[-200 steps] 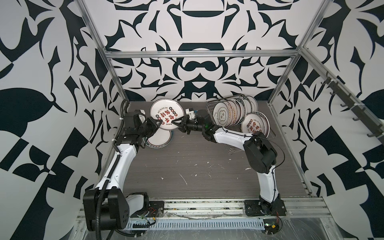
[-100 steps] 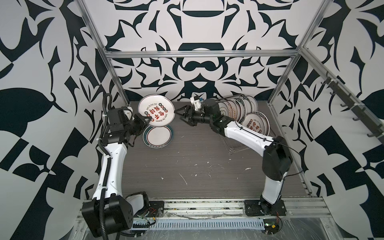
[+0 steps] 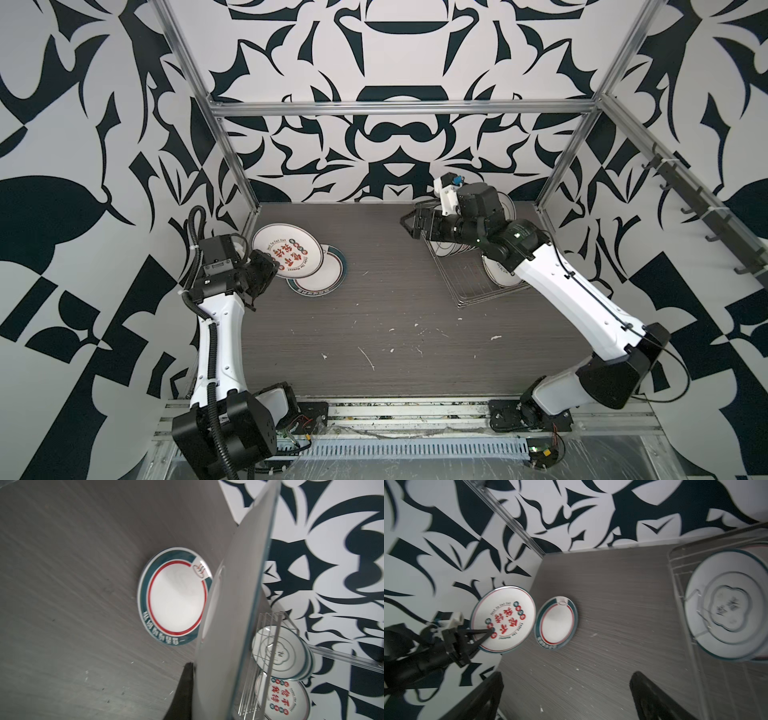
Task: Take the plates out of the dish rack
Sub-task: 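Lower the plate onto the table stack with left gripper while right withdraws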
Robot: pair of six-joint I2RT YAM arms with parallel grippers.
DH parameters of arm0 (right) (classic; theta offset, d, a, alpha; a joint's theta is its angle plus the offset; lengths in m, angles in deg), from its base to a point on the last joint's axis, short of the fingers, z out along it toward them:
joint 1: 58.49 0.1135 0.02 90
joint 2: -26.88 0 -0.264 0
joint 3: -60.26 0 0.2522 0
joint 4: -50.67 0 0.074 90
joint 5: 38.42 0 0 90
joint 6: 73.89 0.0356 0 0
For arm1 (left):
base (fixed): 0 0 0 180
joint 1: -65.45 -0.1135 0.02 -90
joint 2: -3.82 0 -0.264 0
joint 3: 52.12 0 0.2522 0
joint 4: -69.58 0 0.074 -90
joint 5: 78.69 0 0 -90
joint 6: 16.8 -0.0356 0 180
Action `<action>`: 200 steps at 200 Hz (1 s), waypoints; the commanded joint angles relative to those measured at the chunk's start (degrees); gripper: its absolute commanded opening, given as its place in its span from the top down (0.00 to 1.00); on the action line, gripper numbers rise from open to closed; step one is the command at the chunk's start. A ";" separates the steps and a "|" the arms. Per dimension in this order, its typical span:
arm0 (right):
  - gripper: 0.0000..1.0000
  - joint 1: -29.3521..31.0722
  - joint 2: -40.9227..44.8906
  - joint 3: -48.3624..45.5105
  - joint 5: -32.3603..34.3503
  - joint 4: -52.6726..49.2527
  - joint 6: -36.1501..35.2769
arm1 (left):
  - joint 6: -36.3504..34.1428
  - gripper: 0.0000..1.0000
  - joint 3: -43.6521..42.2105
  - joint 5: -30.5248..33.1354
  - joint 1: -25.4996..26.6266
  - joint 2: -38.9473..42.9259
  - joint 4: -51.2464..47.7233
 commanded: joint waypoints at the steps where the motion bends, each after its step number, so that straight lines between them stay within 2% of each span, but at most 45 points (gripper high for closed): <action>1: 0.00 -1.54 2.95 -4.85 4.31 -4.64 -3.44 | -1.52 1.00 -0.95 1.69 -0.17 -0.44 -0.27; 62: 0.00 -3.75 6.30 -12.27 1.26 -4.08 -3.27 | -0.96 1.00 -3.80 3.40 -0.15 -5.25 1.59; 166: 0.00 -5.06 7.69 -15.36 -1.28 -3.64 -3.88 | -0.27 1.00 -7.60 4.01 1.00 -13.68 7.36; 200: 0.01 -5.25 8.34 -15.93 -1.44 -3.57 -3.93 | 0.37 0.95 -8.07 3.93 1.40 -15.29 8.86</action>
